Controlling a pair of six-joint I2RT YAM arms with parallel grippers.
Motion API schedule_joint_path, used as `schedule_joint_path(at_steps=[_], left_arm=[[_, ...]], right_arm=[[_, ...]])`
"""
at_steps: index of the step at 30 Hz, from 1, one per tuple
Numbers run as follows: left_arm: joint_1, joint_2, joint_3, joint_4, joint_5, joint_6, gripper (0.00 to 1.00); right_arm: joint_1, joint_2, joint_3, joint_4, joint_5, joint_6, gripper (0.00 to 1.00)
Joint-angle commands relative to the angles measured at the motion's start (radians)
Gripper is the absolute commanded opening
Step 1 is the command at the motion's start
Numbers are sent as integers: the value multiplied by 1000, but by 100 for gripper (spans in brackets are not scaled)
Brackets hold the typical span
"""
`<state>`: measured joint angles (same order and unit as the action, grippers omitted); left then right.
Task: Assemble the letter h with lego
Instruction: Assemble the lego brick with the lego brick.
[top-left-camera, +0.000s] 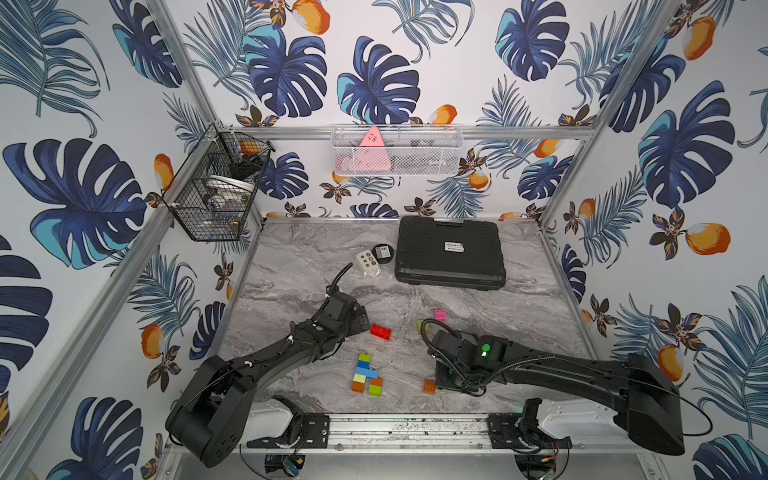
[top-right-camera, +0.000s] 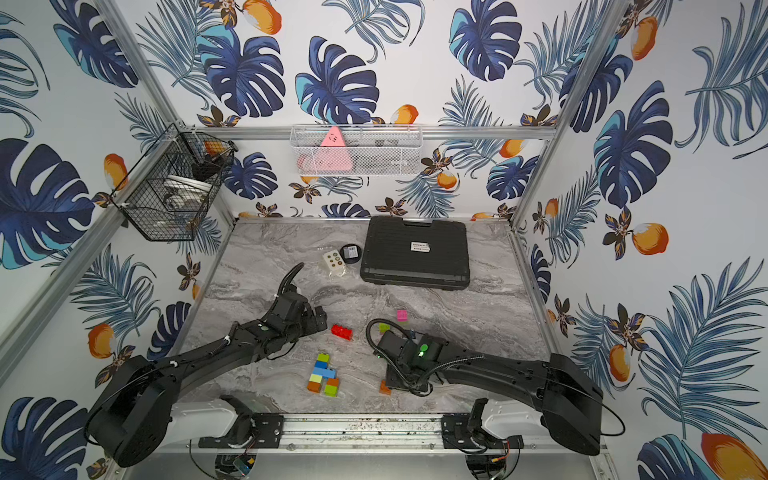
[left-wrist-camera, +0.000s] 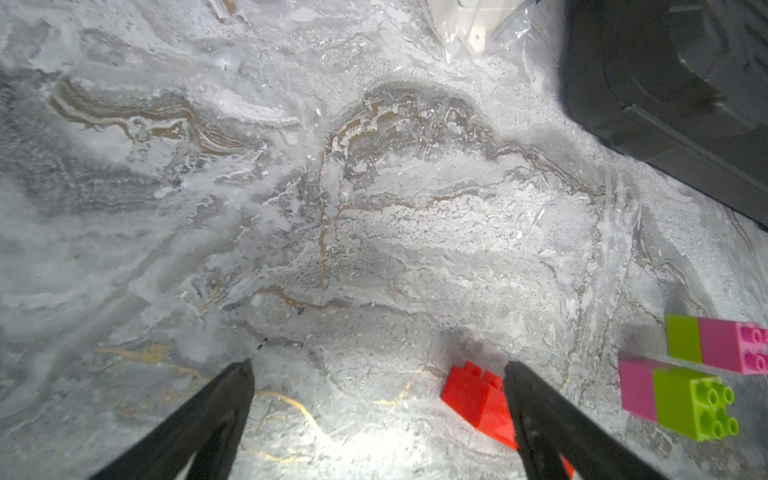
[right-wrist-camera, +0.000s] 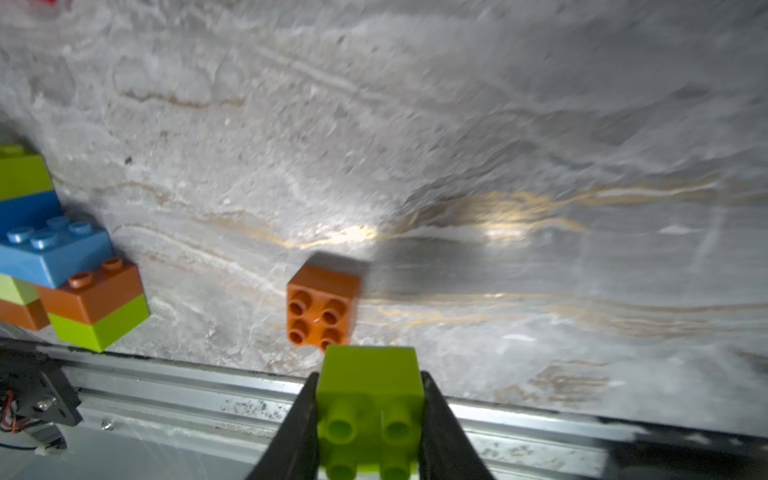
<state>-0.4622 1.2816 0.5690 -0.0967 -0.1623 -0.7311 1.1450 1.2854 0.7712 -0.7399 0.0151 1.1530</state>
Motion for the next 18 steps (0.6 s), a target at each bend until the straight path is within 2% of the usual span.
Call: schedule_joint_path(at_steps=[1, 4, 18], left_arm=[[0, 7, 5, -6, -18, 11, 99], [0, 10, 2, 2, -8, 10, 99], [0, -5, -2, 3, -4, 3, 99]], right_arm=[[64, 46, 57, 4, 125, 181, 35], [89, 76, 94, -28, 188, 198, 35], [114, 198, 84, 14, 153, 219, 33]])
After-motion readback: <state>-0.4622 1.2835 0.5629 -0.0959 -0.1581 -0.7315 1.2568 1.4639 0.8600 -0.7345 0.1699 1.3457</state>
